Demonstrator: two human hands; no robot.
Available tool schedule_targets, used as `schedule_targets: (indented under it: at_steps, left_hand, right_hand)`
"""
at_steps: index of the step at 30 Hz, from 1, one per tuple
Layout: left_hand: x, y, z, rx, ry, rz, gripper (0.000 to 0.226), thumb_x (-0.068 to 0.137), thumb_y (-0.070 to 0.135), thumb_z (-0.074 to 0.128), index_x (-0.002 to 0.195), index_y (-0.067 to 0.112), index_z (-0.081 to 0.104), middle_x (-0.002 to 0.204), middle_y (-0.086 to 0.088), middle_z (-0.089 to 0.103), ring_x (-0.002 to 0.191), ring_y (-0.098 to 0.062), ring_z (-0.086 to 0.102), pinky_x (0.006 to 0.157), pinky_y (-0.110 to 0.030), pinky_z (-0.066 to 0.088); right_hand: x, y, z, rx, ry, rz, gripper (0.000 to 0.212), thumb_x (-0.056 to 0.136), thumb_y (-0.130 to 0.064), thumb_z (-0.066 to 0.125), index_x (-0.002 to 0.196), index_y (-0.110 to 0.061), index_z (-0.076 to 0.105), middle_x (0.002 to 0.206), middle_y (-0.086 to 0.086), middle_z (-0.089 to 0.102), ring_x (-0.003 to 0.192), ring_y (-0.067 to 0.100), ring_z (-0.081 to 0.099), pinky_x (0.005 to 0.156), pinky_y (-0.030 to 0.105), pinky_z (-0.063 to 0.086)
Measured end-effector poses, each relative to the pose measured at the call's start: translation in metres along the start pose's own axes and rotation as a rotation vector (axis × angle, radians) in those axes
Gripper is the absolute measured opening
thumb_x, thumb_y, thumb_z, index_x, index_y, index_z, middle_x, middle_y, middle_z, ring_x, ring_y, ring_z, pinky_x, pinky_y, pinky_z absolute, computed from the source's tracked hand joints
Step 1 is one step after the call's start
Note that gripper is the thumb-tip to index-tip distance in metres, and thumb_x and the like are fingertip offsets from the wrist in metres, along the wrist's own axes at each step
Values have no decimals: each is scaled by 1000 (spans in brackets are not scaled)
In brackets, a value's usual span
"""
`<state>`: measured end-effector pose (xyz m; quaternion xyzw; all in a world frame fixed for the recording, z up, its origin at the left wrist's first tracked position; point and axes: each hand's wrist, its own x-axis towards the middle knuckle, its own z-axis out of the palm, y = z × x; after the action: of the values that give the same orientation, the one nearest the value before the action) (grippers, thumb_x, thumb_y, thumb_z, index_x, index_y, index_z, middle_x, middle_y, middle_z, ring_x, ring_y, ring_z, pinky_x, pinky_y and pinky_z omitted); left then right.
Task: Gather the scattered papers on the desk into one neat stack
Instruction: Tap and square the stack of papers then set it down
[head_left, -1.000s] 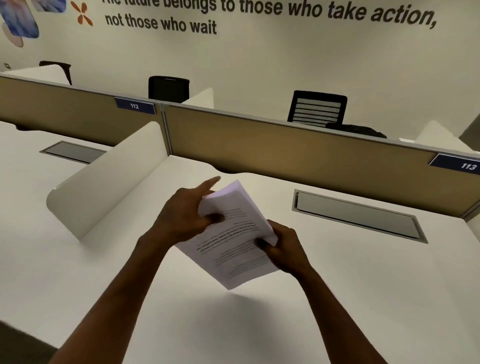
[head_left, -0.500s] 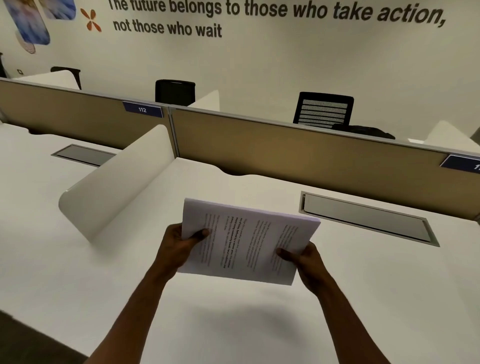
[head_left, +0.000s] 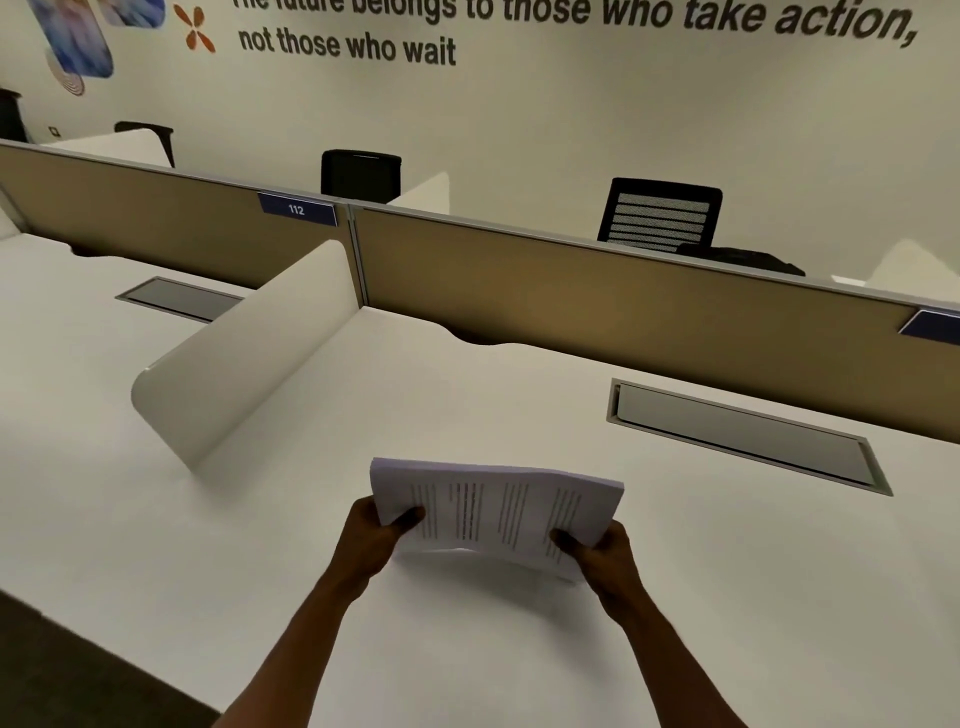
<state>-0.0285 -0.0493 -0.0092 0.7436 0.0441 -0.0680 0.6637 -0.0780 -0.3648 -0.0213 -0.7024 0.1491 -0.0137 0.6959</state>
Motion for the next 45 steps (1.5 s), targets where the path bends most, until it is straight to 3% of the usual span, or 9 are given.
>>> schedule_targets:
  at_steps: [13, 18, 23, 26, 29, 33, 36, 40, 45]
  left_hand:
    - [-1, -14, 1, 80, 45, -44, 19, 84, 20, 78, 102, 19, 71, 92, 3, 77, 90, -15, 72, 63, -16, 57]
    - [3, -1, 3, 93, 28, -33, 21, 86, 21, 75, 102, 9, 72, 94, -6, 77, 81, -21, 76, 65, -28, 61]
    - [-4, 8, 4, -192, 4, -132, 19, 83, 9, 75, 102, 5, 72, 96, -16, 78, 85, -37, 75, 65, -39, 62]
    - [-11, 9, 8, -352, 70, -210, 21, 82, 4, 75, 101, 3, 71, 97, -16, 78, 81, -32, 76, 60, -35, 61]
    - [-19, 6, 18, -557, 126, -260, 24, 82, 0, 72, 105, 4, 69, 99, -16, 78, 81, -30, 77, 62, -40, 62]
    - [-32, -3, 41, -687, 192, -316, 28, 84, -3, 69, 110, 7, 66, 102, -17, 77, 90, -36, 73, 70, -48, 62]
    - [-42, -11, 58, -697, 213, -357, 31, 83, -5, 69, 112, 7, 66, 101, -15, 77, 90, -34, 72, 64, -43, 62]
    - [-53, -23, 65, -587, 231, -406, 52, 76, 3, 79, 126, 4, 62, 107, -11, 75, 96, -31, 71, 65, -37, 61]
    - [-43, -23, 44, 95, 518, -358, 102, 71, 31, 87, 154, 17, 29, 145, -15, 48, 128, -32, 53, 107, -45, 44]
  right_hand:
    - [6, 16, -1, -63, 5, 30, 33, 75, -2, 82, 102, -18, 73, 99, 7, 76, 94, 28, 71, 82, 50, 60]
    - [18, 4, -3, -108, 0, 4, 37, 74, -9, 85, 106, -17, 71, 100, 1, 75, 93, 23, 72, 76, 36, 62]
    - [33, -32, -13, -152, -113, -24, 50, 74, -25, 85, 119, -19, 64, 112, 0, 73, 95, 16, 72, 75, 28, 60]
    - [32, -45, -18, 58, 79, -3, 51, 78, -36, 79, 123, -22, 61, 113, 3, 72, 95, 18, 70, 72, 31, 56]
    - [17, -39, -6, 450, 297, 140, 44, 87, -43, 68, 126, -26, 57, 114, 5, 68, 103, 24, 66, 89, 46, 53]
    - [-21, -22, 35, 491, -17, 289, 33, 90, -42, 61, 122, -32, 60, 115, 11, 72, 101, 34, 71, 90, 50, 54]
    - [-29, -26, 57, 407, -120, 219, 35, 89, -36, 69, 123, -35, 59, 110, 1, 76, 98, 27, 74, 77, 44, 61]
    - [-21, -22, 57, 309, 27, 193, 39, 89, -1, 67, 116, -29, 62, 104, 0, 76, 91, 22, 74, 62, 37, 61]
    - [-8, -18, 39, 138, -28, 190, 41, 90, 0, 65, 111, -35, 62, 108, 0, 73, 92, 23, 73, 62, 39, 62]
